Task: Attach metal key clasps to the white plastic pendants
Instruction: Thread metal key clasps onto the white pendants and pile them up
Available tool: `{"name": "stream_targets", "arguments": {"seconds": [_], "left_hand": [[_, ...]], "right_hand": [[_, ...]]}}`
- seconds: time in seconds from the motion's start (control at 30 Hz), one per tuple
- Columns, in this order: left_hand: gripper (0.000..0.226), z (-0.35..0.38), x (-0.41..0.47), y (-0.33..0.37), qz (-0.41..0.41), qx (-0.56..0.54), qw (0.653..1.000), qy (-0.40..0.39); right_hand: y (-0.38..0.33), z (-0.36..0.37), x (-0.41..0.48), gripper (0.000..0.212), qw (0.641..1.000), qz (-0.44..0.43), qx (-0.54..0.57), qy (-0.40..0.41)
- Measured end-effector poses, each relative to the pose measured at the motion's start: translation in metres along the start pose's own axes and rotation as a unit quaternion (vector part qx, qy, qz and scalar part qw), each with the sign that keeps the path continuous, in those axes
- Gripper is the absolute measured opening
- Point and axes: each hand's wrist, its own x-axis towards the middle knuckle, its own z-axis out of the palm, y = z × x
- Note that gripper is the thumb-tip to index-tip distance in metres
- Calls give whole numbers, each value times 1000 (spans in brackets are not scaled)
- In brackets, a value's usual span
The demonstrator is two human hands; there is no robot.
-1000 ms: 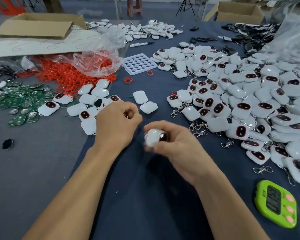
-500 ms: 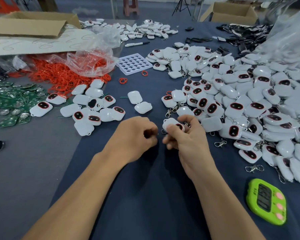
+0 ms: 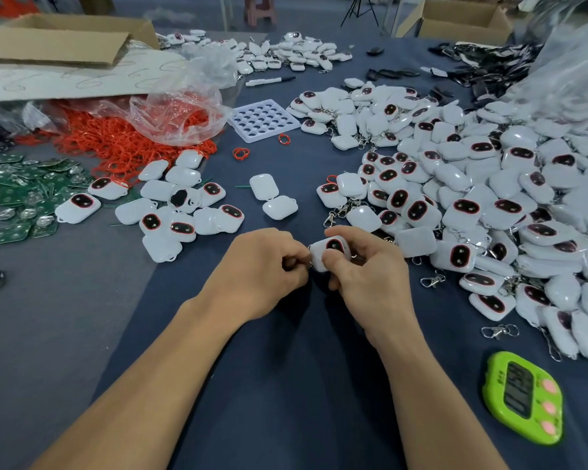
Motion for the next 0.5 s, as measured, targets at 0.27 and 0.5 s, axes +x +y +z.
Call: {"name": "stream_targets", "arguments": {"seconds": [0.27,0.5], "left_hand": [[10,2,-4,6,69,92,993,17],[7,10,-6,6,72,129,986,73]], "right_hand": [[0,-2,1,24,1000,-14,-25,-12],[-4,-3,-1,20,1000,-10,5,-24]]}}
